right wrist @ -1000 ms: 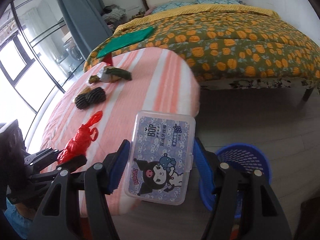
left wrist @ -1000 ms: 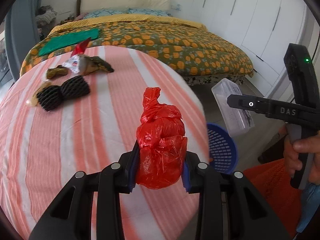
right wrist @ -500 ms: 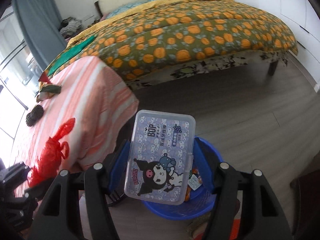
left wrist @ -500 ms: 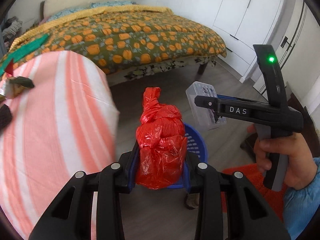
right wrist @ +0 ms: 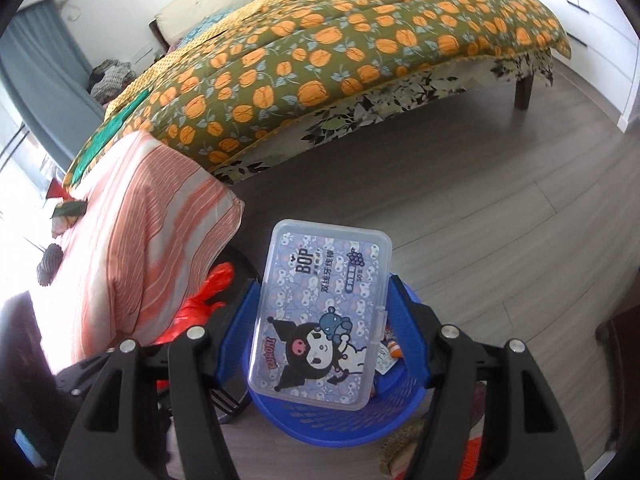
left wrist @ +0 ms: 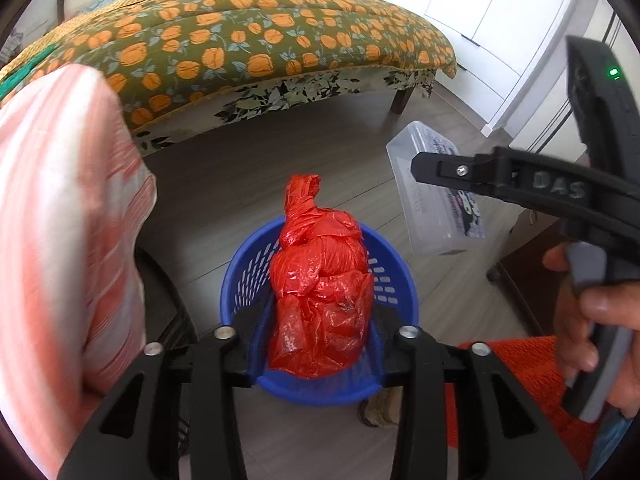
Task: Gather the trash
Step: 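Carry the red bag and clear box to the wastebasket and open both tools, then move both open tools back over the table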
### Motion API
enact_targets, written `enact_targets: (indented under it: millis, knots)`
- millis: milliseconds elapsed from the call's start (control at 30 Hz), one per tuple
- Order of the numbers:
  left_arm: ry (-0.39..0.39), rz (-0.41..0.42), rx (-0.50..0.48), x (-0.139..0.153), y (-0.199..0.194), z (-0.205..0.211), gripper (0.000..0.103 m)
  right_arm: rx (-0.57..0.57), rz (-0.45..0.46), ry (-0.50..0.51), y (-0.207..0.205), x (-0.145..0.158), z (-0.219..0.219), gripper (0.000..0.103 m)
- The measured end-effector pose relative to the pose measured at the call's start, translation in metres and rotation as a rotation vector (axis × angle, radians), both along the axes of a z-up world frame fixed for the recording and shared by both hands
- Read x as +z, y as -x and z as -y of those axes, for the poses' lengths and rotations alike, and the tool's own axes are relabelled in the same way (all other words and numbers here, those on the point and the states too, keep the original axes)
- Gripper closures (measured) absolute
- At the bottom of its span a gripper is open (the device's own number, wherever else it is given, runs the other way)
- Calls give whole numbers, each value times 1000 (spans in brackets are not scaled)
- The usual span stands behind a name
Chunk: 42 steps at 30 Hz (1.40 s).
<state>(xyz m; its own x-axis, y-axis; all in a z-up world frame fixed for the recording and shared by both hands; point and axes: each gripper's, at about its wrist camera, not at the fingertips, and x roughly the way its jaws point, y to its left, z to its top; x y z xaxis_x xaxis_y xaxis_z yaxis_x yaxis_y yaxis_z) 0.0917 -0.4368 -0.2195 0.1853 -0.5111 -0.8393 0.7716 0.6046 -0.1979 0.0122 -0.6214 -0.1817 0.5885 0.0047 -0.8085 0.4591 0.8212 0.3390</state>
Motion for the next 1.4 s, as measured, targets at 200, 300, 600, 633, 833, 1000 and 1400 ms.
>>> enact_targets:
  millis: [200, 300, 600, 633, 833, 1000, 1400]
  knots:
    - [-12, 18, 33, 1, -6, 2, 31, -67, 49, -14, 8, 5, 13, 15]
    - [45, 49, 38, 27, -2, -15, 23, -81, 69, 11, 12, 13, 15, 15]
    - [127, 162, 102, 86, 10, -107, 10, -23, 131, 129, 1, 40, -24, 14]
    - [117, 174, 126, 86, 8, -122, 10, -10, 139, 152, -1, 42, -31, 14]
    - [55, 186, 280, 80, -15, -207, 10, 184, 225, 304, -20, 59, -104, 10]
    - [32, 188, 417, 76, -37, -286, 10, 393, 203, 377, -41, 53, -182, 10]
    - [-87, 205, 511, 67, -74, -397, 9, 624, 96, 351, -101, 49, -325, 10]
